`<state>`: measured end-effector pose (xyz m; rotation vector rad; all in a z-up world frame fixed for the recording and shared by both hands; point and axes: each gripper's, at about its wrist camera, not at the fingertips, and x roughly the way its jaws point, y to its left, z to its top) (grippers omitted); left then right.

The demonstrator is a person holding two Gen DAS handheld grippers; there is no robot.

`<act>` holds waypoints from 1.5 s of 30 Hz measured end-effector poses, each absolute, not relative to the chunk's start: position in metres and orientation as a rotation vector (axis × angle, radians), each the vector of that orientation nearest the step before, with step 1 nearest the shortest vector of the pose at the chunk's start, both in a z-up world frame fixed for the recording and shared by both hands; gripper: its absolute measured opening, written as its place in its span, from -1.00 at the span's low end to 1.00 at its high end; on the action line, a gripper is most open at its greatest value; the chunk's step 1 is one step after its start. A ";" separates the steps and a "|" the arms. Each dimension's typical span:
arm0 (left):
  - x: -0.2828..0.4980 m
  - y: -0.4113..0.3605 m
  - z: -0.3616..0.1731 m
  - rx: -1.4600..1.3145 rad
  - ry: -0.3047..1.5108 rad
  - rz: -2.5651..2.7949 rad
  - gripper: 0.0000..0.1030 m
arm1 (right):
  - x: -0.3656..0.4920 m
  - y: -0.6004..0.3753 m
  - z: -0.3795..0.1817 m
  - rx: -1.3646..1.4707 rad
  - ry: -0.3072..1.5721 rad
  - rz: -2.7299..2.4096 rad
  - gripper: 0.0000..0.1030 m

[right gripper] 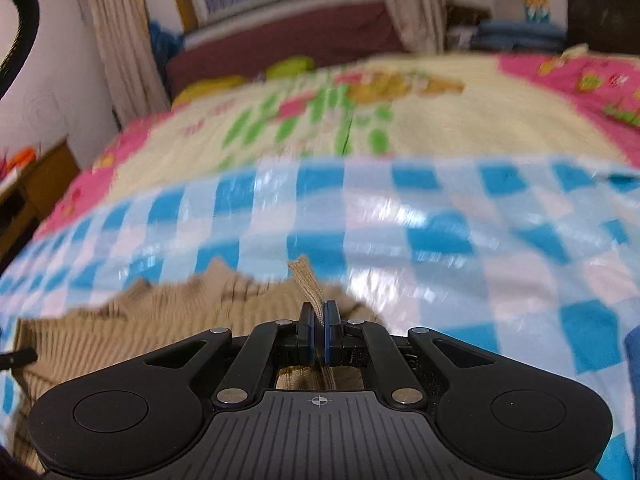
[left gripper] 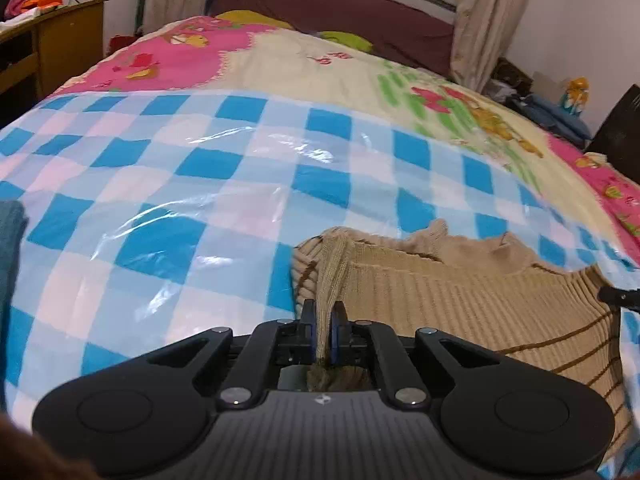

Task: Fold small clothes

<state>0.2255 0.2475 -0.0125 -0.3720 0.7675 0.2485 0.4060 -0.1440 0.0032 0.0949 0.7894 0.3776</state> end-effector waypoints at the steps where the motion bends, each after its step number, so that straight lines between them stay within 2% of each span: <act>1: 0.225 0.248 -0.012 -0.373 0.773 0.259 -0.56 | 0.407 -0.143 0.000 0.094 0.804 0.365 -0.78; 2: 0.224 0.250 -0.011 -0.377 0.772 0.275 -0.34 | 0.408 -0.143 -0.002 0.086 0.807 0.357 -0.78; 4: 0.218 0.256 -0.007 -0.408 0.750 0.296 -0.19 | 0.406 -0.149 -0.003 0.116 0.802 0.348 -0.71; 7: 0.203 0.266 0.000 -0.454 0.736 0.304 -0.17 | 0.397 -0.169 0.004 0.207 0.800 0.355 -0.48; 13: 0.140 0.246 0.004 -0.524 0.760 0.189 -0.09 | 0.336 -0.198 0.008 0.215 0.841 0.473 -0.22; 17: 0.118 0.216 -0.006 -0.496 0.811 0.119 -0.08 | 0.305 -0.207 -0.005 0.217 0.882 0.501 -0.19; 19: 0.119 0.208 -0.017 -0.470 0.838 0.127 -0.07 | 0.301 -0.208 -0.013 0.220 0.905 0.498 -0.06; 24: 0.130 0.218 -0.040 -0.537 0.893 0.159 -0.08 | 0.307 -0.204 -0.031 0.236 0.985 0.497 -0.01; 32: 0.130 0.223 -0.034 -0.594 0.836 0.068 -0.06 | 0.311 -0.192 -0.037 0.308 1.004 0.564 -0.01; 35: 0.141 0.223 -0.046 -0.574 0.890 0.080 -0.07 | 0.310 -0.186 -0.042 0.265 1.016 0.567 -0.01; 36: 0.144 0.222 -0.049 -0.571 0.900 0.086 -0.07 | 0.311 -0.185 -0.044 0.268 1.023 0.559 -0.07; 39: 0.146 0.216 -0.048 -0.548 0.912 0.078 -0.11 | 0.314 -0.185 -0.047 0.307 1.051 0.555 -0.56; 41: 0.144 0.214 -0.048 -0.544 0.932 0.043 -0.27 | 0.312 -0.186 -0.047 0.321 1.064 0.575 -0.61; 45: 0.142 0.215 -0.048 -0.539 0.959 0.011 -0.39 | 0.302 -0.193 -0.045 0.317 1.076 0.609 -0.68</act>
